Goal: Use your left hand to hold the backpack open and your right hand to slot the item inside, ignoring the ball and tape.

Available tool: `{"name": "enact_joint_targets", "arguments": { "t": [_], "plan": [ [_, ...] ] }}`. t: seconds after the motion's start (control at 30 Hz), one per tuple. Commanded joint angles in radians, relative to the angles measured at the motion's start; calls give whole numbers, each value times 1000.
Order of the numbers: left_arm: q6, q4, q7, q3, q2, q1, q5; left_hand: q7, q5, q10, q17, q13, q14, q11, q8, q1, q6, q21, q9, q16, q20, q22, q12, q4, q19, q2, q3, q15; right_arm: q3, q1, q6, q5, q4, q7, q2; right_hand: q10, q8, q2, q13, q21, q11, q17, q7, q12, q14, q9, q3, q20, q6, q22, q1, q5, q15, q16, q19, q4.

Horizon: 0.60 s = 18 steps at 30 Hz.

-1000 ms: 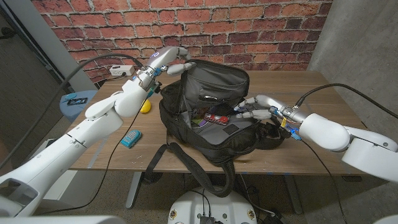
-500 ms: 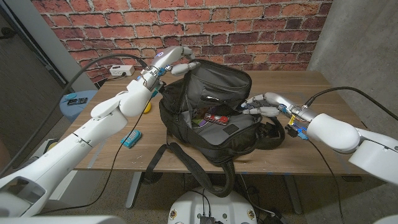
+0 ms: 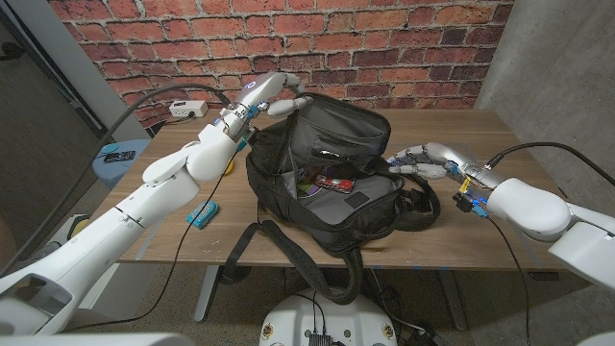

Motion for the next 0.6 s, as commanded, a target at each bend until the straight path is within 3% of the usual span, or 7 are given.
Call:
{"name": "enact_joint_targets", "arguments": {
  "t": [0.03, 0.6],
  "plan": [
    [0, -25, -7, -13, 0, 24, -18, 2, 7, 0, 2, 0, 0, 1, 3, 3, -9, 5, 3, 1, -3, -1, 3, 3, -7, 7, 6, 2, 30, -5, 2, -1, 51, 21, 54, 9, 5, 0, 0, 5, 1, -1, -1, 3, 7, 2, -1, -12, 5, 1, -1, 2, -115, 9, 12, -5],
    [-11, -34, -17, -12, -13, 29, -35, 1, 7, -1, 2, -1, 1, 4, 3, 2, -7, 9, 0, 2, -3, -1, 3, 2, -7, 6, 7, 0, 3, 65, 80, 34, 173, 38, 70, 1, -3, 4, -2, 2, 10, -2, 6, -2, 0, 1, -3, -12, -12, 1, -14, -3, -110, 9, 10, 1]
  ]
}}
